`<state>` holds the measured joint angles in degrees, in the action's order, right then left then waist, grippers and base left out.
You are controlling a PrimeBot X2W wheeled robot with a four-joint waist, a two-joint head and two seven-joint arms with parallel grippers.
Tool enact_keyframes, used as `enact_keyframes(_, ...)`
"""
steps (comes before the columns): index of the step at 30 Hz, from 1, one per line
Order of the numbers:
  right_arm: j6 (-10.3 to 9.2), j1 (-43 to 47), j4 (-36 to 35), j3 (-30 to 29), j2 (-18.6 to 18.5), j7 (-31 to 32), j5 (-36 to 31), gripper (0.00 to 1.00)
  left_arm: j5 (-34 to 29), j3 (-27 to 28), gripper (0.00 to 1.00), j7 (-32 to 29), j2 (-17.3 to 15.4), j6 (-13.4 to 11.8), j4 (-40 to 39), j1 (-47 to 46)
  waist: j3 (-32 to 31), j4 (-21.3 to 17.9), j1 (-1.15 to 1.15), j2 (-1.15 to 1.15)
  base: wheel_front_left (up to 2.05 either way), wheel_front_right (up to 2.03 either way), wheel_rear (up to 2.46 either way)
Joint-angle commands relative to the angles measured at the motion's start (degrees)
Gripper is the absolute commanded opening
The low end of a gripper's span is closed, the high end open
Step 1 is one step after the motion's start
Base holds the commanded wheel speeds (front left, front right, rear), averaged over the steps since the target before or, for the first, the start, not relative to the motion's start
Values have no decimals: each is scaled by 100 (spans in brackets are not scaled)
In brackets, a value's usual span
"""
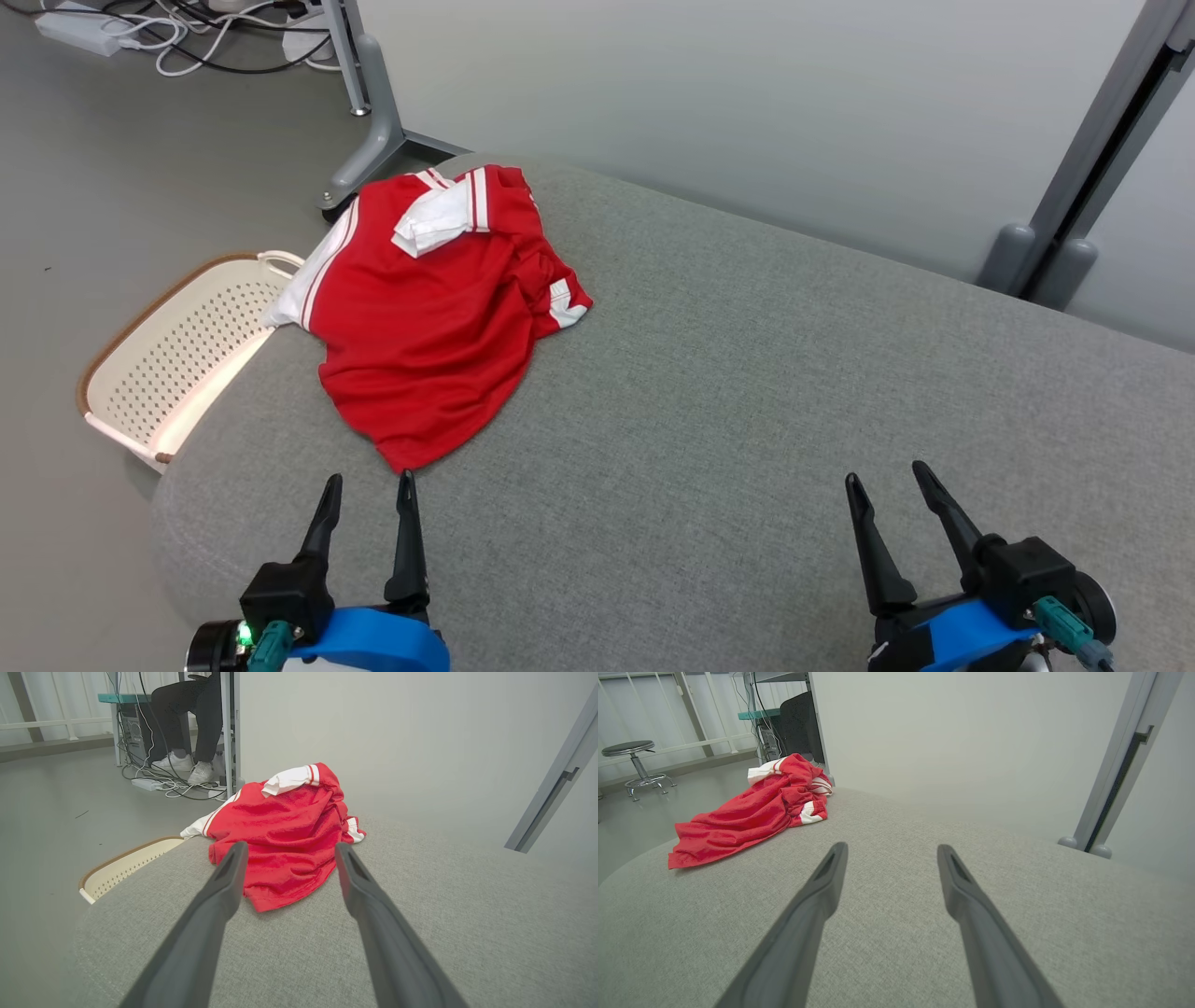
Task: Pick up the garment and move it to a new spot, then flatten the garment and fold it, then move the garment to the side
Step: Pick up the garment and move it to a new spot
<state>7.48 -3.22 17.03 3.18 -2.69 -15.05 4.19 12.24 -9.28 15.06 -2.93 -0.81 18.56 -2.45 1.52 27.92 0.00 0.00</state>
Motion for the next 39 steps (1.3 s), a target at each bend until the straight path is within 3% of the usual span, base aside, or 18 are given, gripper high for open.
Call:
enact_keyframes(1,2,-74,10,19,-36,-20,19,100,31,54,100,18,5,-21,-30,49,14,-30,0,0,0,0,0)
enact_keyframes(5,2,-163,-3,85,-37,-20,-7,100,75,204,100,18,5,-66,-70,104,106,-173,0,0,0,0,0)
enact_keyframes(10,3,-234,-72,-48,-36,-20,-190,100,800,581,100,18,-8,49,-398,-125,368,-401,0,0,0,0,0)
enact_keyframes(17,2,-439,-204,-222,-38,-20,-581,100,645,1122,100,-100,-878,135,-548,-1450,892,-779,0,0,0,0,0)
enact_keyframes(23,2,-788,-303,-106,-36,-20,-872,100,887,1437,100,-991,-1760,327,-233,-2904,1444,-1240,0,0,0,0,0)
enact_keyframes(29,2,-1207,-399,-44,-37,18,-1203,100,1221,1578,100,-2065,-2237,380,431,-3944,2018,-1725,0,0,0,0,0)
enact_keyframes(36,2,-1489,-446,30,-36,41,-1453,100,1266,1349,100,-2985,-2529,473,1258,-4370,2535,-2207,0,0,0,0,0)
enact_keyframes(39,2,-1562,-516,43,-35,24,-1480,100,1302,1337,100,-3203,-2508,399,1518,-4382,2683,-2337,0,0,0,0,0)
